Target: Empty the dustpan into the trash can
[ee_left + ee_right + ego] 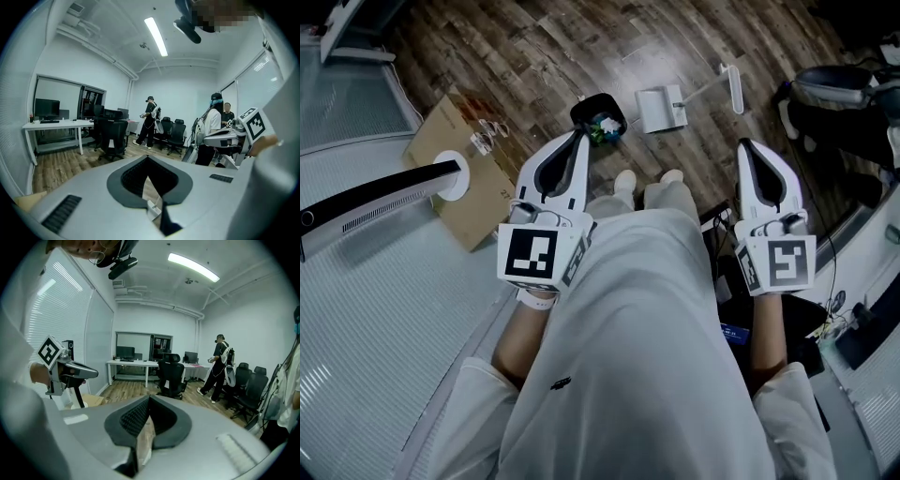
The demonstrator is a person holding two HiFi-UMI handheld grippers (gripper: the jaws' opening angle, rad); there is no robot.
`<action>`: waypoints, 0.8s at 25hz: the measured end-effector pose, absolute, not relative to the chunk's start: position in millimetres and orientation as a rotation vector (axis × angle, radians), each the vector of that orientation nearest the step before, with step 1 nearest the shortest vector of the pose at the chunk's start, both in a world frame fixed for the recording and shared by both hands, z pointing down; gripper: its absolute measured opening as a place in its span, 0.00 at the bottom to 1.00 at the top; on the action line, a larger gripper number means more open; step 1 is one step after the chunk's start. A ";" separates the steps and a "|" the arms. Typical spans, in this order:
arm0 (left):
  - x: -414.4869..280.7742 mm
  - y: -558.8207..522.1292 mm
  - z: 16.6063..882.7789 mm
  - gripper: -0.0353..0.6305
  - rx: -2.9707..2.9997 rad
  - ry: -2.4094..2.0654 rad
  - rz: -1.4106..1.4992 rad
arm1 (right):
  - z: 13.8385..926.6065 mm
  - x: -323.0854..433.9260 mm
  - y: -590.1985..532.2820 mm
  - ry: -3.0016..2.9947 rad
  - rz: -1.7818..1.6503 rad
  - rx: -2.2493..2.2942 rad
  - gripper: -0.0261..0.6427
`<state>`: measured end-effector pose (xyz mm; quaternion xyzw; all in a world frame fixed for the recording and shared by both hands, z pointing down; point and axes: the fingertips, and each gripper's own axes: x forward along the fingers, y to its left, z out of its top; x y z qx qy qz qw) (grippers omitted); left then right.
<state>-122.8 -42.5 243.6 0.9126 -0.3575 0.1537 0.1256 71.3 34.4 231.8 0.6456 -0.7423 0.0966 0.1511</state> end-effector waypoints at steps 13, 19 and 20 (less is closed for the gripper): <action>-103.4 -34.2 236.1 0.06 2.685 -0.986 0.430 | 223.1 53.7 46.0 -2.164 0.224 1.828 0.06; -105.5 -34.5 238.9 0.06 2.668 -0.994 0.408 | 223.9 57.5 44.6 -2.152 0.230 1.813 0.06; -106.2 -34.5 239.6 0.06 2.665 -0.996 0.406 | 224.4 58.4 44.9 -2.152 0.223 1.810 0.06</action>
